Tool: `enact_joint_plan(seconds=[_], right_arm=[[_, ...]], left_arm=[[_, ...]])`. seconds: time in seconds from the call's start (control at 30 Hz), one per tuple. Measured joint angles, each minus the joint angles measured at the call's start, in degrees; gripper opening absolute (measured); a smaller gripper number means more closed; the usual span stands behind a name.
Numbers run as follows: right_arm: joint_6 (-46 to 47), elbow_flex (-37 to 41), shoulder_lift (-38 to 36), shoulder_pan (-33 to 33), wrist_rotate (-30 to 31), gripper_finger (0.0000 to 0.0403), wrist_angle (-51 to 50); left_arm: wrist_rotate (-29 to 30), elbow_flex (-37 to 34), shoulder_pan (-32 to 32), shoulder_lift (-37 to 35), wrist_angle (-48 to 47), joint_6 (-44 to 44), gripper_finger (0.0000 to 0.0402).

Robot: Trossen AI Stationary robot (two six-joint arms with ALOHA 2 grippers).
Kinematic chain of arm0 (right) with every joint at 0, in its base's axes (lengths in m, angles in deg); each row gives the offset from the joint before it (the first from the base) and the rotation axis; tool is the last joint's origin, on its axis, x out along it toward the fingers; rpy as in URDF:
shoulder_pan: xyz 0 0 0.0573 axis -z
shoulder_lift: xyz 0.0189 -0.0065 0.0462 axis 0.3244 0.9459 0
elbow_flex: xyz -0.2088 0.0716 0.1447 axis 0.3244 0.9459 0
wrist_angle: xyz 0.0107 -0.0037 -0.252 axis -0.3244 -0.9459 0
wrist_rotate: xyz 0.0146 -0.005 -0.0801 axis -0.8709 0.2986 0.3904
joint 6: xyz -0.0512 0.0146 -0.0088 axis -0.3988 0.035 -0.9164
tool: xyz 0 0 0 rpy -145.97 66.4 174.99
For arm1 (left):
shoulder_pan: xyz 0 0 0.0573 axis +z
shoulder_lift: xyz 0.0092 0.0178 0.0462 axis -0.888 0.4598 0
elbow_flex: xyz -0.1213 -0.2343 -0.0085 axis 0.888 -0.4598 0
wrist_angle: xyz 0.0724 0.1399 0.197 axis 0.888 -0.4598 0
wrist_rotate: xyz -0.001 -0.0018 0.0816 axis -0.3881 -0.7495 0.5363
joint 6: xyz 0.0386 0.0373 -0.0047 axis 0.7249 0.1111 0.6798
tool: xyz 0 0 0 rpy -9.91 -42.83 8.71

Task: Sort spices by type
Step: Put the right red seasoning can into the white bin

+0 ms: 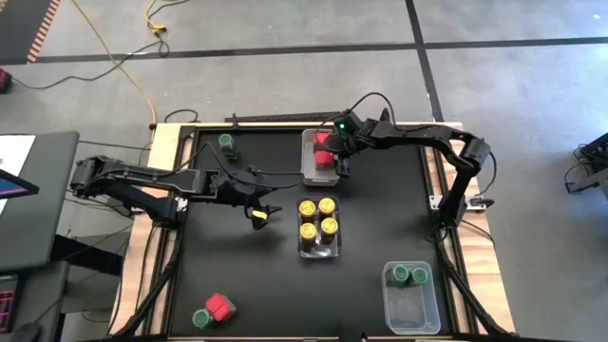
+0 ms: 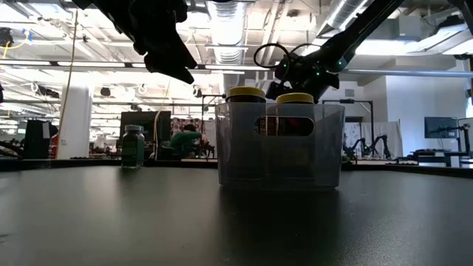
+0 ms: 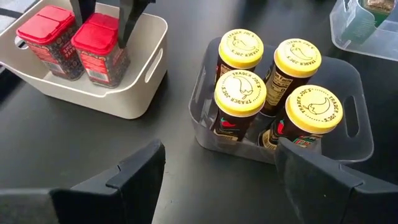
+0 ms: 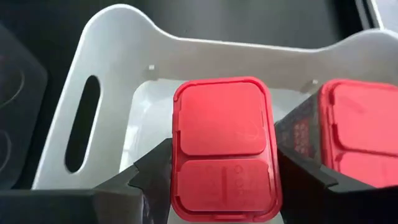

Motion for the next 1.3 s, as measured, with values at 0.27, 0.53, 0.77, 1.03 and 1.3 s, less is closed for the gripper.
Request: enact_joint_plan(seconds=[0.27,0.53,0.77,1.03,1.3], right_arm=[[0.0,0.0,0.1,0.2,2.3,0.0245,1.0],[0.0,0.0,0.1,0.3,2.8,0.0245,1.4],[0.0,0.1,0.1,0.3,2.8,0.0245,2.1],[0.0,0.1,0.1,0.3,2.8,0.0245,2.3],[0.0,0.1,0.1,0.2,2.7,0.0245,2.0]], left_arm=[[0.0,0.0,0.0,0.0,0.0,-0.5,0.029],[0.0,0.0,0.0,0.0,0.0,-0.6,0.029],[-0.1,0.0,0.0,0.0,0.0,-0.9,0.029],[-0.1,0.0,0.0,0.0,0.0,-1.1,0.029],[-0.1,0.0,0.0,0.0,0.0,-1.1,0.029]])
